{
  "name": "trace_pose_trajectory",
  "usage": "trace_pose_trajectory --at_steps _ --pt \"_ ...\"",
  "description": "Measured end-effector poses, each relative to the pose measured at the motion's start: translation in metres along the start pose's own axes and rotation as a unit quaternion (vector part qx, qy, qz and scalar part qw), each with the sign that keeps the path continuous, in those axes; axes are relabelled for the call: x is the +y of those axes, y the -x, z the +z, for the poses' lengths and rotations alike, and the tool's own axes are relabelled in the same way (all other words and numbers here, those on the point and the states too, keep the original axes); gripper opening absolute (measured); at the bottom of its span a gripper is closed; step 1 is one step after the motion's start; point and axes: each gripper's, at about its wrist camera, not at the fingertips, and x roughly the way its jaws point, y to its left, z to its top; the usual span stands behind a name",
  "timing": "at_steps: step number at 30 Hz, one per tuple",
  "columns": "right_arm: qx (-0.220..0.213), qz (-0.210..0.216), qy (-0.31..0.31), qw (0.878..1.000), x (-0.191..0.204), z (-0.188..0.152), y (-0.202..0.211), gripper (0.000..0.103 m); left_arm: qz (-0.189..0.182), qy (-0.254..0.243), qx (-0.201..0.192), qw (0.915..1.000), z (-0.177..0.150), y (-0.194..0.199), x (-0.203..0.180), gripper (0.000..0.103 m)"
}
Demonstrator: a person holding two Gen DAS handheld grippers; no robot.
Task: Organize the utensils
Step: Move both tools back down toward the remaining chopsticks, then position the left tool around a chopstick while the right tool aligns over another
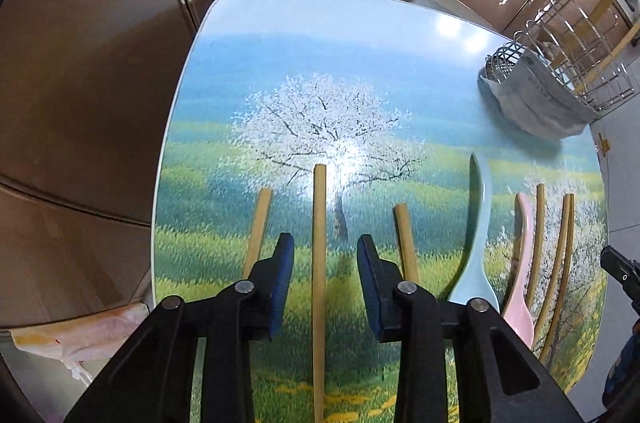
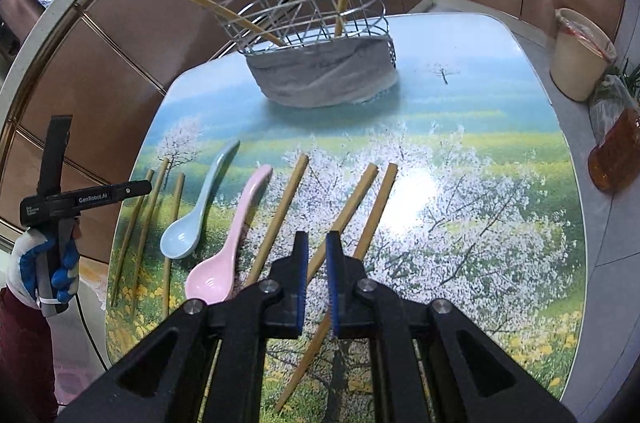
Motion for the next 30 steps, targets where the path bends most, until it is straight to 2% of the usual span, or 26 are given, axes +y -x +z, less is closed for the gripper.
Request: trace_pose_trajectory --at_steps 13,19,28,30 --pt "0.034 0.032 -0.043 0.998 -0.010 0.013 -0.020 0.009 0.003 -0.004 0.010 0.9999 0.010 -0.014 0.001 0.026" --pt "0.052 0.003 -0.049 0.997 -0.009 0.020 -0.033 0.009 -0.001 -0.006 0.013 0.9999 0.014 -0.019 0.000 0.026" --pt "0.066 -0.018 -0.053 0.996 -0.009 0.029 -0.050 0.009 -0.003 -0.005 0.013 0.9999 0.013 -0.023 0.004 0.026" --pt "0.069 -0.021 -0.054 0.996 -0.009 0.030 -0.053 0.012 -0.003 -0.006 0.013 0.9999 0.012 -0.023 0.004 0.026"
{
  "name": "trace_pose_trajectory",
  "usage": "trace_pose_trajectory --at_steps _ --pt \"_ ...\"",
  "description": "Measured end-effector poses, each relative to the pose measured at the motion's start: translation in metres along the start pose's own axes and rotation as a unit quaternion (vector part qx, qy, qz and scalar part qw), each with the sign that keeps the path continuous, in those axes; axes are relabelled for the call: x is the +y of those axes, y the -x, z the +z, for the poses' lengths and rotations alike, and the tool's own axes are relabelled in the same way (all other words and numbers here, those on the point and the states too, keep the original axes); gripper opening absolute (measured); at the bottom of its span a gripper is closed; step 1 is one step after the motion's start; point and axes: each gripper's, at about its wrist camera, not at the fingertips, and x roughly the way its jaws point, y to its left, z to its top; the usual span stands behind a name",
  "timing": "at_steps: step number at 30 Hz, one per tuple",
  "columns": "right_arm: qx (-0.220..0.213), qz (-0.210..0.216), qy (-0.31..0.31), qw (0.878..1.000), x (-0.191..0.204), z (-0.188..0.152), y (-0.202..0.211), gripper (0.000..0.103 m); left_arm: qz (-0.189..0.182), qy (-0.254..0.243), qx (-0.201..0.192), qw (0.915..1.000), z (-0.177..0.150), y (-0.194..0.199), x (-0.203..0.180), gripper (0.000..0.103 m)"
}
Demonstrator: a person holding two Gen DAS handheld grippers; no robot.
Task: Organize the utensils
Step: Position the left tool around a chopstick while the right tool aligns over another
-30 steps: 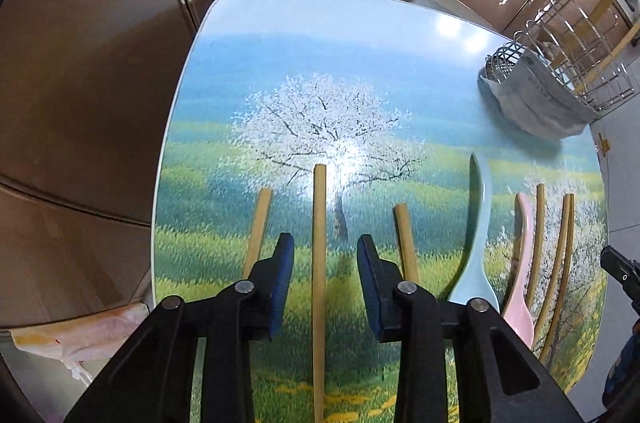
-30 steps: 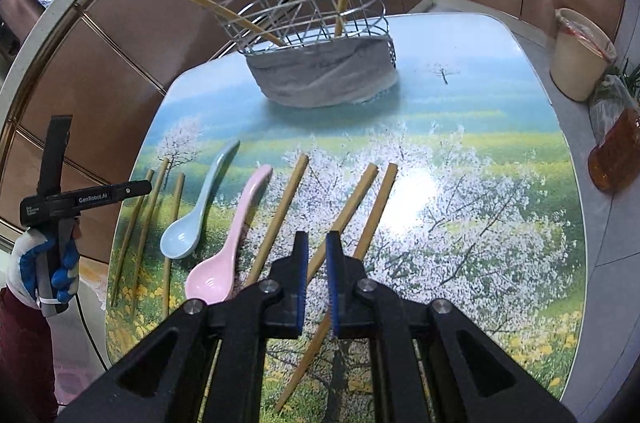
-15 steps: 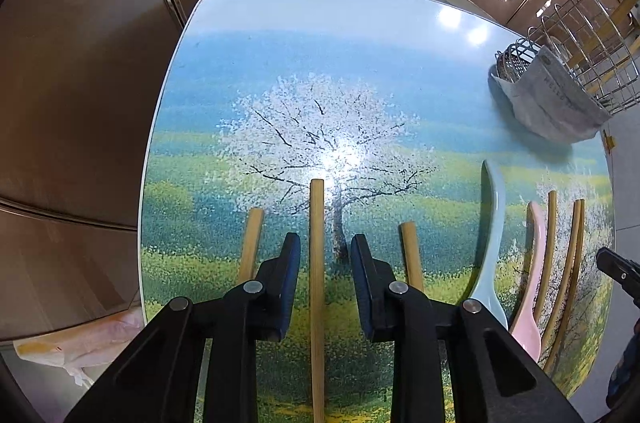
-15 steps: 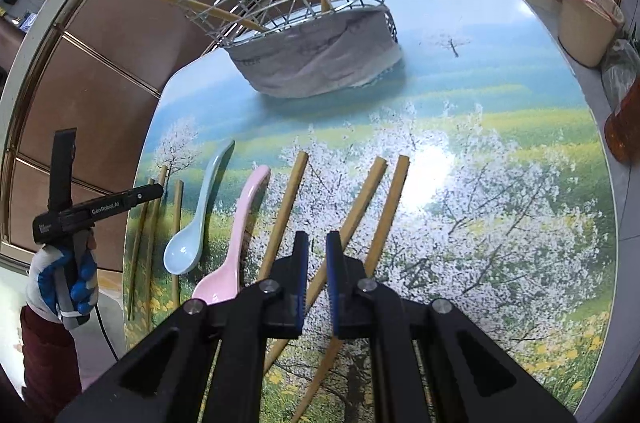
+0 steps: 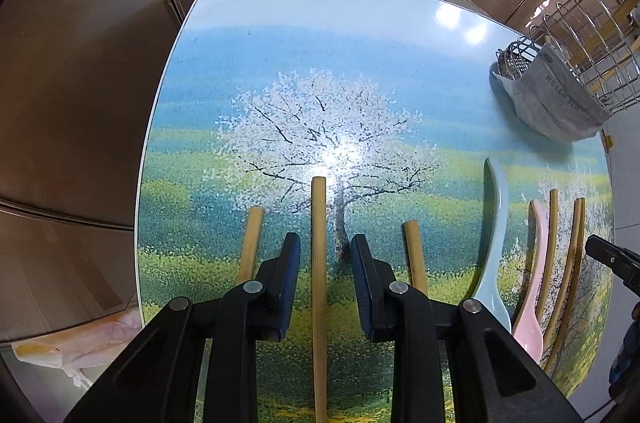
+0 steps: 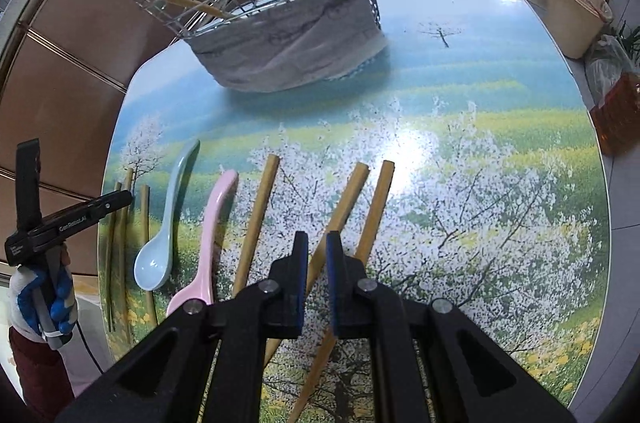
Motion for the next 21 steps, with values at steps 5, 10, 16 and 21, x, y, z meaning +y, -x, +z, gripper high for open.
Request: trace_pose_trajectory --at_steps 5,10,16,21 --pt "0.003 -0.002 0.003 1.000 0.000 0.001 0.000 0.022 -0.001 0.001 0.000 1.0000 0.000 0.000 0.000 0.026" --pt "0.003 -0.004 0.008 1.000 0.006 0.002 -0.003 0.022 -0.001 0.001 0.000 1.0000 0.000 0.000 0.000 0.026" --pt "0.007 -0.013 0.013 1.000 0.011 0.003 -0.006 0.022 -0.001 0.002 -0.001 1.0000 0.000 -0.001 0.000 0.026" --pt "0.010 -0.016 0.016 1.000 0.017 0.003 -0.010 0.022 -0.003 0.001 -0.002 1.0000 -0.001 0.001 0.000 0.026"
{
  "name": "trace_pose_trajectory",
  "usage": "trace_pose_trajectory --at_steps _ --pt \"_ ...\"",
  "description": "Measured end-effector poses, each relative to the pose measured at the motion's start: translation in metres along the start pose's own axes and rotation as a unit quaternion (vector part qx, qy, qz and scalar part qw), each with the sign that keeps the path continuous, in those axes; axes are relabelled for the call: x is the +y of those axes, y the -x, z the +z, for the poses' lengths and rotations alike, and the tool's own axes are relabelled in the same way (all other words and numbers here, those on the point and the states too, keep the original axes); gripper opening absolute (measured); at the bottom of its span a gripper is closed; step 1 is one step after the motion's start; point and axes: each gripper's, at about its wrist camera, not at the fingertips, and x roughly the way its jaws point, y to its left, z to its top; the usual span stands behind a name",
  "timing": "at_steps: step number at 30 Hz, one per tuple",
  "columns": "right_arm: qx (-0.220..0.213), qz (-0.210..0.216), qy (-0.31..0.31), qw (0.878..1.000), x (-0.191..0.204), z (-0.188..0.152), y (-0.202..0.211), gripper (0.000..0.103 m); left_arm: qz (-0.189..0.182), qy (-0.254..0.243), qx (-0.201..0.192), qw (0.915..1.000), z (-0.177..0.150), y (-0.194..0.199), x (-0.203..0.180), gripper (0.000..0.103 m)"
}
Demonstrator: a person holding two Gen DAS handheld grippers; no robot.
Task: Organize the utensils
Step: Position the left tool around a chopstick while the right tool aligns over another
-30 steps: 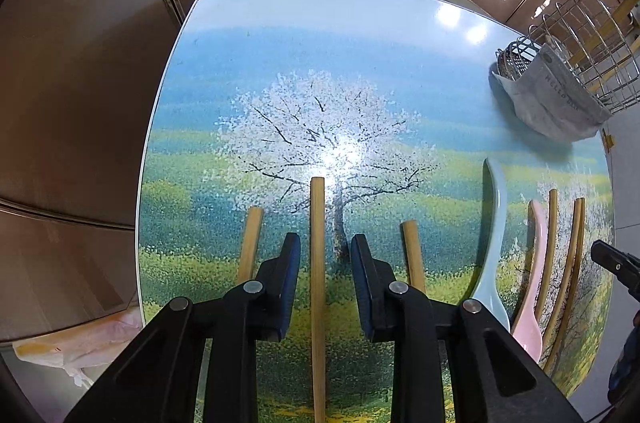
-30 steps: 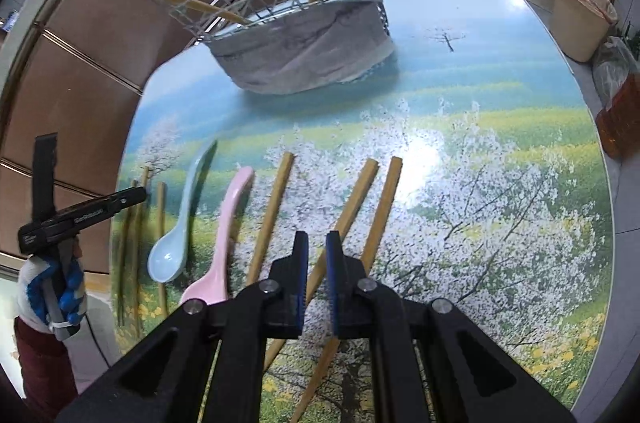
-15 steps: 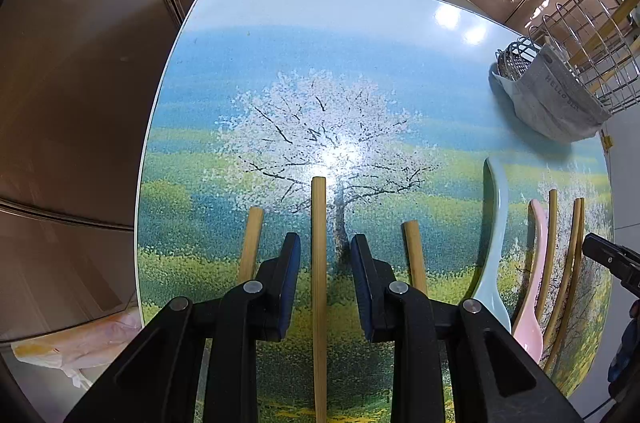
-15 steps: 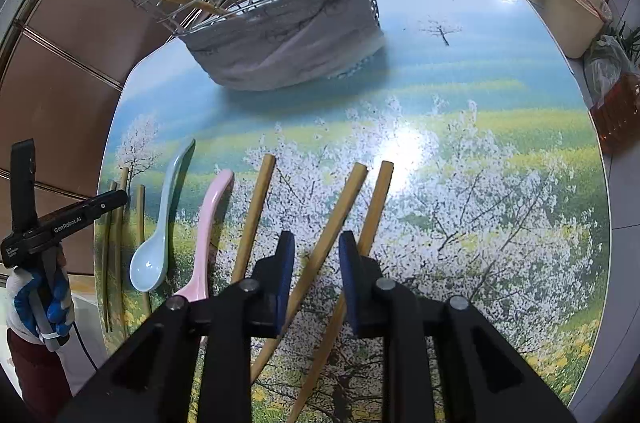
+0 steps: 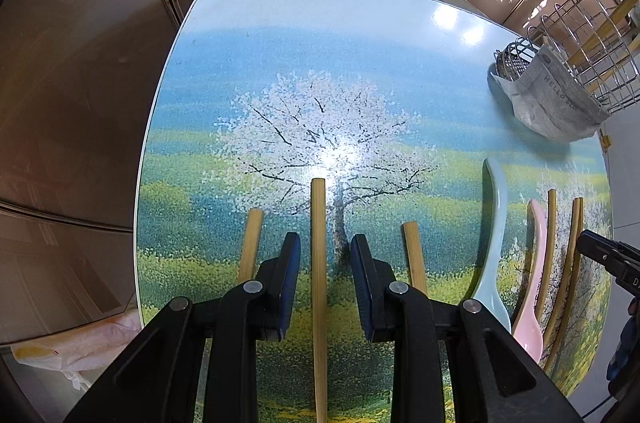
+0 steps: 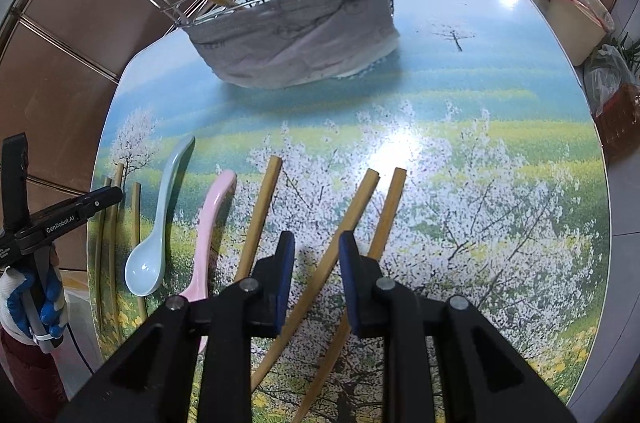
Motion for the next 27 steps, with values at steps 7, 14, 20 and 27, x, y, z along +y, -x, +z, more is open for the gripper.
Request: trace_pose_trajectory --at_steps 7,14,20,27 --pt "0.003 -0.004 -0.003 1.000 0.003 -0.001 -0.005 0.022 -0.003 0.001 -0.002 1.0000 -0.001 0.004 0.001 0.026" --pt "0.011 0.000 -0.008 1.000 0.002 -0.001 -0.015 0.022 -0.008 0.001 -0.002 1.0000 -0.001 0.006 0.007 0.026" --pt "0.012 -0.004 -0.005 1.000 0.009 0.004 -0.020 0.022 -0.010 -0.004 0.001 0.9999 0.002 0.007 0.010 0.026" --pt "0.017 -0.022 0.003 1.000 0.019 0.011 -0.026 0.022 -0.002 -0.012 0.003 0.9999 0.004 0.006 0.006 0.023"
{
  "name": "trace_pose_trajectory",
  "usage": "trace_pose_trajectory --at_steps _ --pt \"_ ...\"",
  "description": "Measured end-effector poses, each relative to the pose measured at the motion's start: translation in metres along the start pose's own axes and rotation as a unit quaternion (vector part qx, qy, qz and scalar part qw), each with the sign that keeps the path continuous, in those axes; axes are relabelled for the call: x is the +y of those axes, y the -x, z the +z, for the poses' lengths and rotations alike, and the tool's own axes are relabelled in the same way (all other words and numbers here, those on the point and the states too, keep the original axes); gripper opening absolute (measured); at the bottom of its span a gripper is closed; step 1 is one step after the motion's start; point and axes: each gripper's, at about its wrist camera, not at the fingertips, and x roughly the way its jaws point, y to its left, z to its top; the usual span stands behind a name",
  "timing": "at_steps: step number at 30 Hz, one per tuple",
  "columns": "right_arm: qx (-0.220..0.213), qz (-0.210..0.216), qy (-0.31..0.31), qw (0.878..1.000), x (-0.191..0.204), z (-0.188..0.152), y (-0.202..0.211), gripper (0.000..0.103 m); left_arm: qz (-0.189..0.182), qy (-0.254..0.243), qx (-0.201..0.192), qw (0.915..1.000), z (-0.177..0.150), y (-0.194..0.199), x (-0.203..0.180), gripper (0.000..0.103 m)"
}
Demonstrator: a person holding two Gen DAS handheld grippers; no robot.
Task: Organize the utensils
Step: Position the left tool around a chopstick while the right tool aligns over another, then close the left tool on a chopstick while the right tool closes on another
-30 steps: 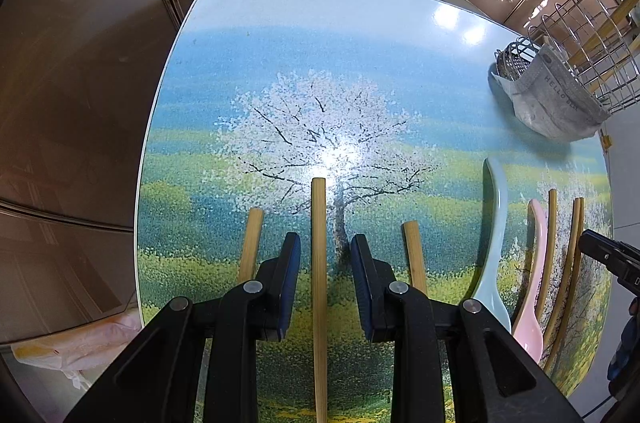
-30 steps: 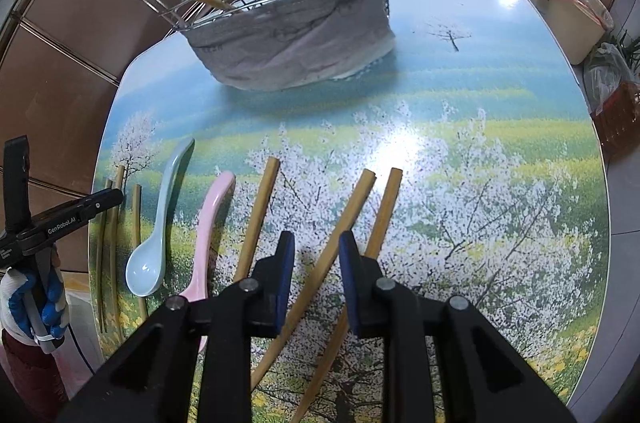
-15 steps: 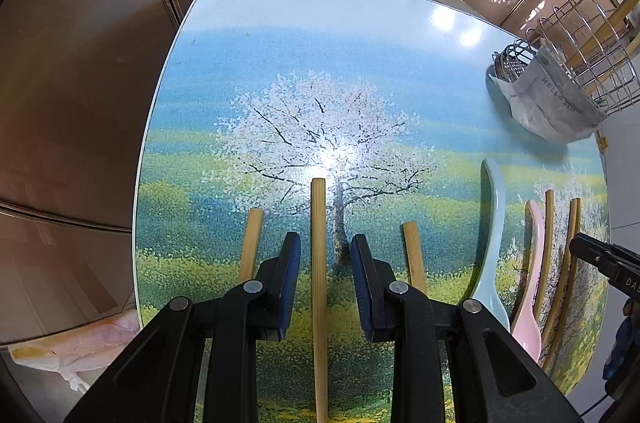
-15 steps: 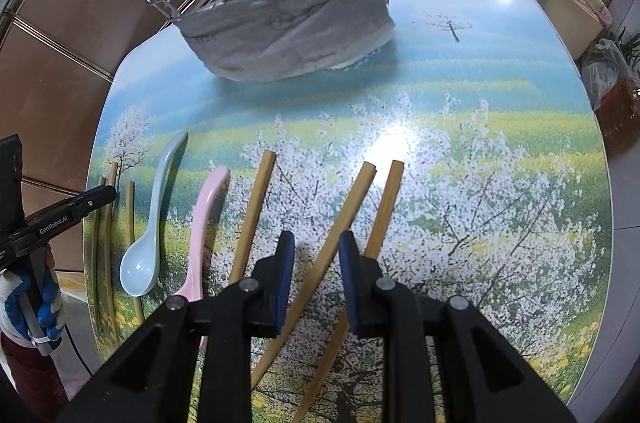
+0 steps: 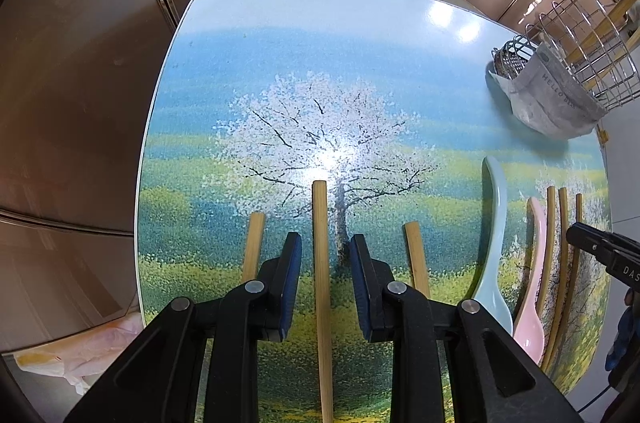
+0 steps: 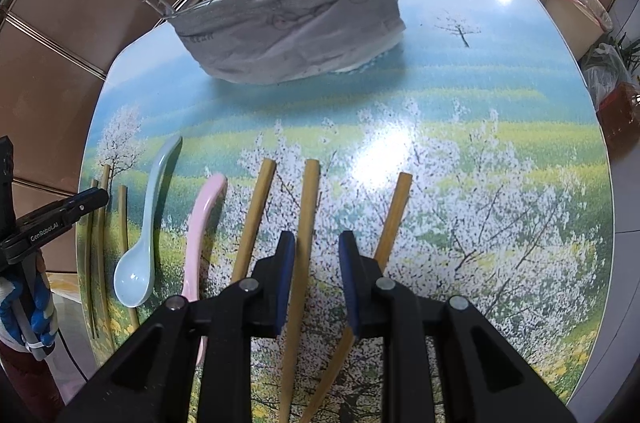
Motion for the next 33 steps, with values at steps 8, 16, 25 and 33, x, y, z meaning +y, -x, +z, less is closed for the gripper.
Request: trace_pose_trajectory --at_steps 8,16,25,33 --pt "0.011 -0.030 0.030 0.999 0.031 0.006 -0.013 0.021 0.005 -0.006 0.004 1.0000 0.006 -0.005 -0.007 0.019" --pt "0.019 -0.059 0.042 0.997 0.052 0.015 -0.024 0.016 0.006 -0.009 0.008 0.9999 0.009 -0.008 -0.006 0.008" --pt "0.011 -0.067 0.040 0.997 0.054 0.007 -0.025 0.008 0.030 -0.018 0.010 0.9993 0.012 -0.013 -0.019 0.006" --pt "-0.004 -0.047 0.031 0.998 0.041 -0.010 -0.013 0.007 0.028 0.004 0.002 0.9996 0.008 -0.009 -0.020 0.006"
